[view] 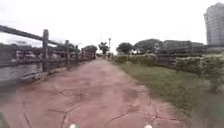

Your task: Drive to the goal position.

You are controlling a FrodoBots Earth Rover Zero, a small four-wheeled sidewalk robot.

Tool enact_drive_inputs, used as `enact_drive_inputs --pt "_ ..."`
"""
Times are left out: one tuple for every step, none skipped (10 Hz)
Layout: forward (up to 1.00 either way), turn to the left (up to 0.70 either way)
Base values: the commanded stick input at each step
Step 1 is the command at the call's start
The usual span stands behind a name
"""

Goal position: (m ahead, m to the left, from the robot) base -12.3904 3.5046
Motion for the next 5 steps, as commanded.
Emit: enact_drive_inputs --pt "0.93 0.00" --pt "0.93 0.00" --pt "0.93 0.00" --pt "0.93 0.00" --pt "0.93 0.00"
